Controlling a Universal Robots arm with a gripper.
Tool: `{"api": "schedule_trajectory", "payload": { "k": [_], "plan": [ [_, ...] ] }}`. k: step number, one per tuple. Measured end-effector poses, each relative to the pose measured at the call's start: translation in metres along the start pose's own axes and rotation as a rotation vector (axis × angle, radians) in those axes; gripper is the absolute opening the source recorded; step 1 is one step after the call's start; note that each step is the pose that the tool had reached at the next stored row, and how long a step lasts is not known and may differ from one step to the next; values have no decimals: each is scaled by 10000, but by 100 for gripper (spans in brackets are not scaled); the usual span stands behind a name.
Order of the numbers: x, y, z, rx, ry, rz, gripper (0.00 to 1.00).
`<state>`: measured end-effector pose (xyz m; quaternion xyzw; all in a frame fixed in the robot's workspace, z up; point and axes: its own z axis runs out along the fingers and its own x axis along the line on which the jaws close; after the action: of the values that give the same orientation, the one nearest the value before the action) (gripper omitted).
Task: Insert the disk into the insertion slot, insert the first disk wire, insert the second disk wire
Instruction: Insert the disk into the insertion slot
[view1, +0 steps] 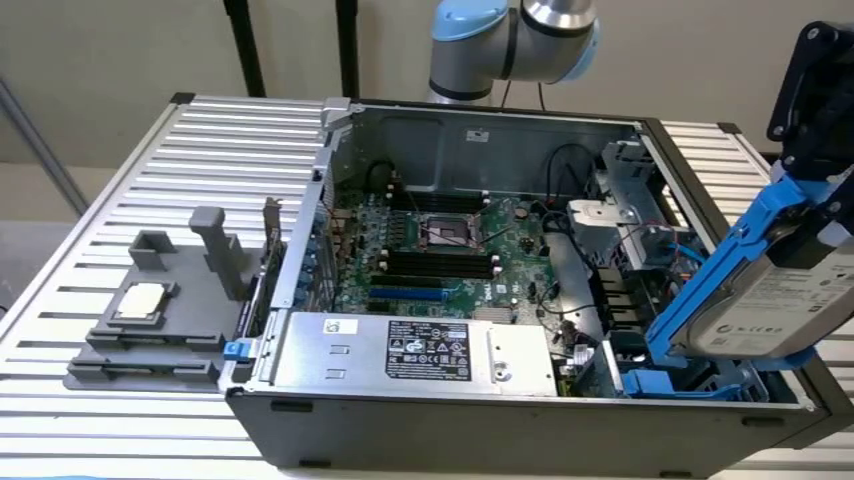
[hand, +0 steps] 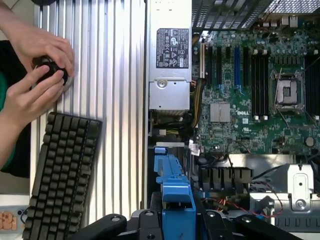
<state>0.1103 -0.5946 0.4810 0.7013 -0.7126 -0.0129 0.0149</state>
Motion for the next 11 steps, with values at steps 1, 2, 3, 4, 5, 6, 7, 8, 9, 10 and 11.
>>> {"api": "schedule_trajectory", "payload": {
  "k": [1, 2, 3, 4, 5, 6, 7, 8, 9, 10, 11],
  "plan": [
    [0, 13, 18, 0, 1, -10, 33],
    [-2, 27, 36, 0, 3, -20, 33],
    [-6, 37, 55, 0, 3, -31, 33],
    [-10, 44, 74, 0, 4, -44, 33],
    [-15, 47, 92, 0, 4, -63, 33],
    [-20, 47, 108, 0, 4, -85, 33],
    [-25, 46, 122, 0, 5, -107, 33],
    [-30, 46, 134, 1, 0, -132, 33],
    [-35, 47, 143, 1, -6, -153, 33],
    [-39, 47, 151, 1, -15, -177, 33],
    [-41, 47, 159, 1, -33, -202, 33]
  ]
}}
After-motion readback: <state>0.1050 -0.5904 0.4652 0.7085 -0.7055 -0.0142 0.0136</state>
